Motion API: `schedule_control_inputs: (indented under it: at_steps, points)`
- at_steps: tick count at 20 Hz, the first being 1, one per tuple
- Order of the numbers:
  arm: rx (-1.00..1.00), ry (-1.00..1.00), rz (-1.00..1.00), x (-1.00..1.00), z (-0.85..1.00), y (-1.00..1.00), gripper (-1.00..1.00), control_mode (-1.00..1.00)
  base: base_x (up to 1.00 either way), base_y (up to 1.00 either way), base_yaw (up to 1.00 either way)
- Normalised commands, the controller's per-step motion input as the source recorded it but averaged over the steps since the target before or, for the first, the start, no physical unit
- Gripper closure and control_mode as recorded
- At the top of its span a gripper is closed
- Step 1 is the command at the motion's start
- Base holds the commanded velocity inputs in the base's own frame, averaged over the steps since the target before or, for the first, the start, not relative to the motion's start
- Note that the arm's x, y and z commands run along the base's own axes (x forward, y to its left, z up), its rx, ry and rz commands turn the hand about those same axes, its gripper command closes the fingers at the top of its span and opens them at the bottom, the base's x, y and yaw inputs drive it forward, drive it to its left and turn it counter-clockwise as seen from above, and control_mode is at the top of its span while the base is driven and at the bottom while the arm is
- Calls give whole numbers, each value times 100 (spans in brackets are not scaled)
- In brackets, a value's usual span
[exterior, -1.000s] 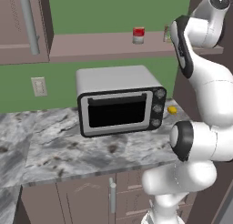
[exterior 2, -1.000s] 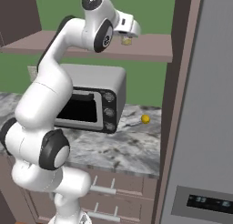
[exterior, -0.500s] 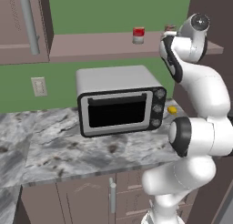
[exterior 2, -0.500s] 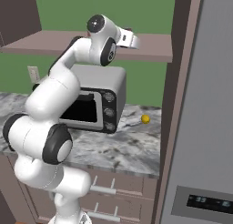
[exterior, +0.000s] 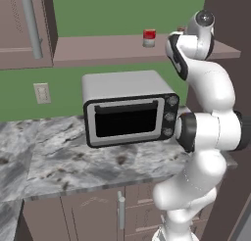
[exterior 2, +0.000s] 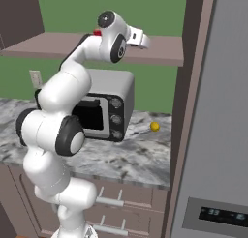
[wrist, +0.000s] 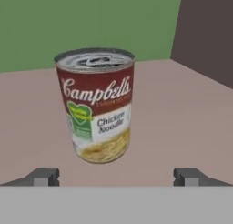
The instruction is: Restock the canned food cabinet by taking the new fresh canned food from the counter and placing it in the cabinet. Then, take the old canned food from the cabinet and place it on the counter.
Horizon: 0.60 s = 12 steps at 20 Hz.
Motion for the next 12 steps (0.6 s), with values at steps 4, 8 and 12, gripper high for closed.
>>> schedule_control_inputs:
  at_steps: [4, 8, 12]
  points:
    - [0, 9, 0, 33, 31, 0, -100, -100, 0, 0, 0]
    - [0, 3, 0, 38, 3, 0, -100, -100, 0, 0, 0]
    - [0, 2, 0, 39, -1, 0, -100, -100, 0, 0, 0]
